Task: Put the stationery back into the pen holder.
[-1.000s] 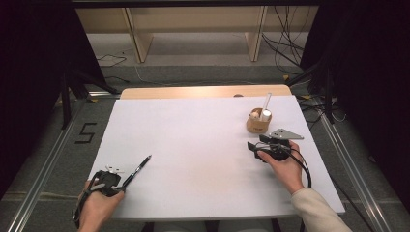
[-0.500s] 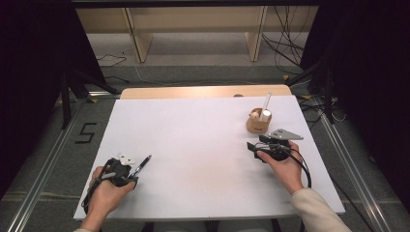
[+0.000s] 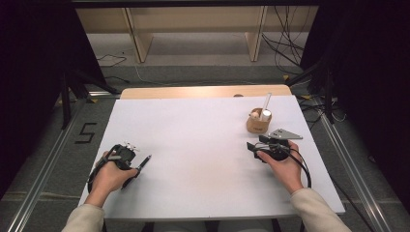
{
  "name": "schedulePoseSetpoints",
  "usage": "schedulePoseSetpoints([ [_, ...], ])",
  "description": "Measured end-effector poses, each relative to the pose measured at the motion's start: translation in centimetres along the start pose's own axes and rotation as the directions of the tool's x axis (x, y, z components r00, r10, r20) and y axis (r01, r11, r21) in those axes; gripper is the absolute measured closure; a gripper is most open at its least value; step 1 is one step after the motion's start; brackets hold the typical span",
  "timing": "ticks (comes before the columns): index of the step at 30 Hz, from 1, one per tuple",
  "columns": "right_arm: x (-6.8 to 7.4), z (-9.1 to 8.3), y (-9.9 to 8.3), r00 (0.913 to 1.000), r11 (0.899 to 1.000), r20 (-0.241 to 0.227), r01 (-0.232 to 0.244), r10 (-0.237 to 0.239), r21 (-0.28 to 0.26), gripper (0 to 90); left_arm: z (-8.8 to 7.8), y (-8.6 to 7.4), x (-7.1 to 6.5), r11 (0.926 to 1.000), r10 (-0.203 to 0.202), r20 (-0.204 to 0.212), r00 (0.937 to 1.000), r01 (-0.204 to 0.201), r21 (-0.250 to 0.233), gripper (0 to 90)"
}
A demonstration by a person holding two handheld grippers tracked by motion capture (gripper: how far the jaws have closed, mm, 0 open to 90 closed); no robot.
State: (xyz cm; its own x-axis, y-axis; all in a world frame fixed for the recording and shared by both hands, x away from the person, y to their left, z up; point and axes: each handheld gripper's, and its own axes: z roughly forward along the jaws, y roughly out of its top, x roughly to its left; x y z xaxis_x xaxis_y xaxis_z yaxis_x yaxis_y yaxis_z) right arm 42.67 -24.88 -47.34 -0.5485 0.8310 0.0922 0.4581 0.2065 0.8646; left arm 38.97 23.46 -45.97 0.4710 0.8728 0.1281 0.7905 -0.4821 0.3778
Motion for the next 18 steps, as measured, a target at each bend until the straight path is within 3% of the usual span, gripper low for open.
schedulePoseSetpoints([
  [6,0.0,0.0,0.0,1.0,1.0,-0.002,0.0,0.0,0.0,37.4,0.5,0.6,-0.1,0.999,0.029,0.013,0.9995,-0.03,0.033,56.4],
  [18,0.0,0.0,0.0,1.0,1.0,-0.003,0.0,0.0,0.002,37.4,1.0,1.4,-0.2,0.9952,0.048,0.045,0.9978,-0.052,0.083,64.7],
])
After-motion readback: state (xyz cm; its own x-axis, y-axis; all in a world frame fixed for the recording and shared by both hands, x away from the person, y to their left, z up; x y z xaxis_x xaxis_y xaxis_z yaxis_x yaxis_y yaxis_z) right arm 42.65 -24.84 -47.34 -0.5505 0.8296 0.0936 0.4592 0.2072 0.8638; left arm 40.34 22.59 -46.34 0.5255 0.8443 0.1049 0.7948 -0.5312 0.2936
